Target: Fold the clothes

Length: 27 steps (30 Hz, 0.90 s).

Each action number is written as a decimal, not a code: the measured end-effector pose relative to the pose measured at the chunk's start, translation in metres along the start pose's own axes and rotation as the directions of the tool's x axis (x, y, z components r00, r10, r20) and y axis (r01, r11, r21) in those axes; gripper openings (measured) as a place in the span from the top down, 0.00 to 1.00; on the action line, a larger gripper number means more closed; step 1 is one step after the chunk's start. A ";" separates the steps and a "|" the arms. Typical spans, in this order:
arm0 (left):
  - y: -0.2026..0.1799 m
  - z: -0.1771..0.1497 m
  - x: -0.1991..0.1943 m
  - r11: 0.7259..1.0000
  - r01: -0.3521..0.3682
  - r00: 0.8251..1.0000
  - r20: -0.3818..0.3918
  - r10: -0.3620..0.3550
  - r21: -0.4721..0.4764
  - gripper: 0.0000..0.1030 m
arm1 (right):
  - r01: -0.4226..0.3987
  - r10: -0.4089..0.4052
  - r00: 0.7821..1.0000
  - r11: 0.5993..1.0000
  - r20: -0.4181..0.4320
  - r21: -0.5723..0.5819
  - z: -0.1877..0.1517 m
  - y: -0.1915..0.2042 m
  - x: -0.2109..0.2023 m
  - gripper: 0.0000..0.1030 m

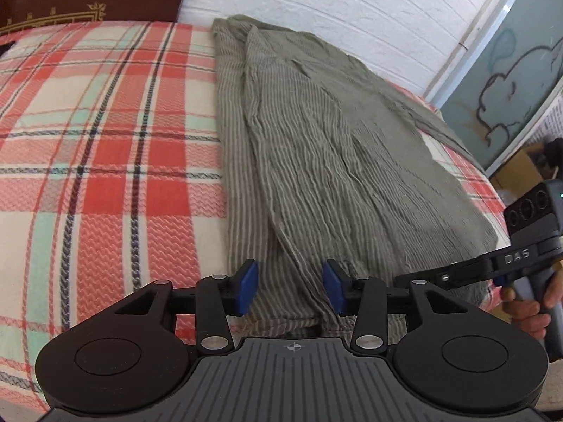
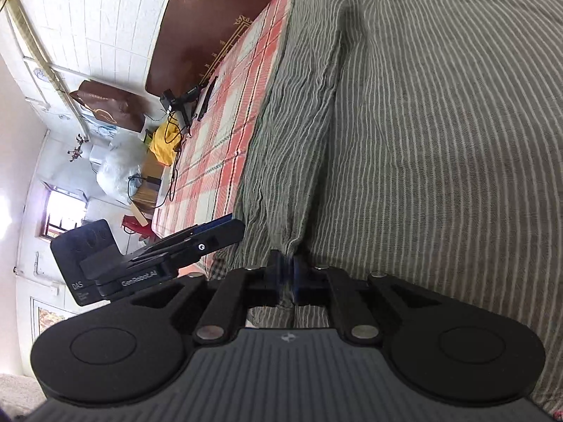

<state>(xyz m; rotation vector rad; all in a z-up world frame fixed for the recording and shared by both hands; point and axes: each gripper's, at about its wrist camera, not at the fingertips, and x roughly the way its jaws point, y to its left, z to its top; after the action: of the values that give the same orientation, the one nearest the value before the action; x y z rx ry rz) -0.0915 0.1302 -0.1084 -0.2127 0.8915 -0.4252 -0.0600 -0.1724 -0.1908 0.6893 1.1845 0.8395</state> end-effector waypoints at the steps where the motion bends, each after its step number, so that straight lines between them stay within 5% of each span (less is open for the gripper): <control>1: 0.001 0.003 -0.004 1.000 -0.005 1.000 0.017 0.005 0.002 0.43 | 0.001 0.000 1.000 1.000 0.007 -0.008 0.001 0.001 -0.004 0.72; 3: 0.001 0.015 -0.012 0.999 -0.023 0.998 0.063 0.021 0.024 0.37 | 0.022 -0.020 0.999 0.999 0.046 -0.045 0.007 0.008 -0.016 0.54; 11: -0.006 0.091 0.001 0.990 -0.079 0.975 0.215 0.053 0.117 0.33 | 0.179 -0.132 0.963 0.964 0.233 -0.195 0.046 0.026 -0.041 0.53; 17: -0.006 0.178 0.050 0.979 -0.100 0.964 0.260 0.052 0.177 0.34 | 0.205 -0.141 0.946 0.958 0.292 -0.202 0.078 0.033 -0.029 0.48; 27: 0.010 0.285 0.179 0.980 -0.089 0.993 0.098 0.072 0.176 0.37 | 0.194 -0.145 0.944 0.971 0.296 -0.142 0.125 0.009 -0.012 0.46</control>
<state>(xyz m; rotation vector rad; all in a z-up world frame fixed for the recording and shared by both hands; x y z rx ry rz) 0.2352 0.0614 -0.0633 -0.0289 0.7640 -0.4149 0.0577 -0.1819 -0.1463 0.5377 0.8877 0.6616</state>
